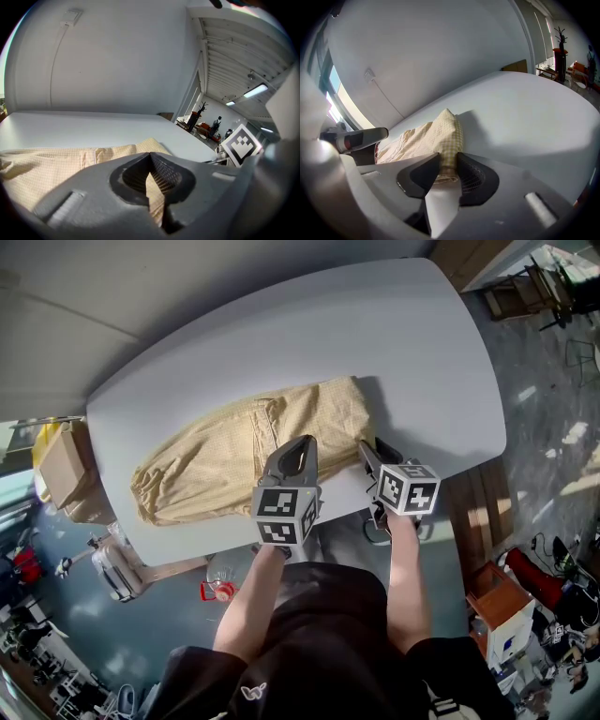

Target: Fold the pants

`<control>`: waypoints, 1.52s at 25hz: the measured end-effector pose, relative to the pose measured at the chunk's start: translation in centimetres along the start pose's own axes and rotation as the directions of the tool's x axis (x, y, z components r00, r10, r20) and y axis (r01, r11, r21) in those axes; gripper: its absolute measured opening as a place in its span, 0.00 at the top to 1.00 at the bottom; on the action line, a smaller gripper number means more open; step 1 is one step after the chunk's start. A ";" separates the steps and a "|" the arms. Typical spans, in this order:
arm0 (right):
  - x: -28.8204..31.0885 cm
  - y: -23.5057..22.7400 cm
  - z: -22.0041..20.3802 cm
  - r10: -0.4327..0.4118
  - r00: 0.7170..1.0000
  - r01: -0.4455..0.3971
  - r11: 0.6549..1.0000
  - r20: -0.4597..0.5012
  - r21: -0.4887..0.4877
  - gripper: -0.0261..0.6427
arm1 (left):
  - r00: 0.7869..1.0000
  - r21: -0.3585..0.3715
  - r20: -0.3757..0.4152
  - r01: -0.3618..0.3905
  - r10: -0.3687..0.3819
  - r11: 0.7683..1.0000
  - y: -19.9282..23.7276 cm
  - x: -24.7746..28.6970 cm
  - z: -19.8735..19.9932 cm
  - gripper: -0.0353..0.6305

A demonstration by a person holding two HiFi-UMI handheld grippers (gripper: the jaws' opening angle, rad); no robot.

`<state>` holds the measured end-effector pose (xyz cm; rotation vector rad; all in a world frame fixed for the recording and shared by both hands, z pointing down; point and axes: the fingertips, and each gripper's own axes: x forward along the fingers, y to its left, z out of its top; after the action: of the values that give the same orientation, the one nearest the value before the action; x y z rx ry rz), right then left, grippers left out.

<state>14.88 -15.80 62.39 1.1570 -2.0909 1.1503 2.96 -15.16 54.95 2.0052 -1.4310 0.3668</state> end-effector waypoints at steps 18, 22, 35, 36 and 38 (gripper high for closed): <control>-6.6 -7.4 -0.8 -0.215 0.975 0.204 0.965 0.055 0.163 0.83 | 0.985 0.058 -0.041 0.168 -0.166 0.984 -6.0 2.7 0.0 0.94; -9.9 -10.9 -1.0 -0.284 0.953 0.260 0.944 0.101 0.201 0.83 | 0.969 0.084 -0.066 0.242 -0.237 0.967 -10.3 3.8 -0.4 0.94; -12.8 -10.4 1.7 -0.303 0.941 0.285 0.949 0.147 0.134 0.84 | 0.976 0.054 -0.039 0.214 -0.212 0.975 -9.7 3.1 0.6 0.94; -13.1 -10.0 2.1 -0.302 0.940 0.286 0.951 0.155 0.120 0.84 | 0.978 0.051 -0.030 0.208 -0.207 0.977 -9.5 2.7 0.8 0.94; -13.6 -9.0 2.9 -0.301 0.938 0.289 0.953 0.171 0.092 0.85 | 0.979 0.055 -0.010 0.206 -0.205 0.977 -9.4 1.7 1.4 0.94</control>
<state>29.63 -14.81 54.91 1.5993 -1.9320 1.0075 12.04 -15.43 51.76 2.1718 -1.2077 0.3233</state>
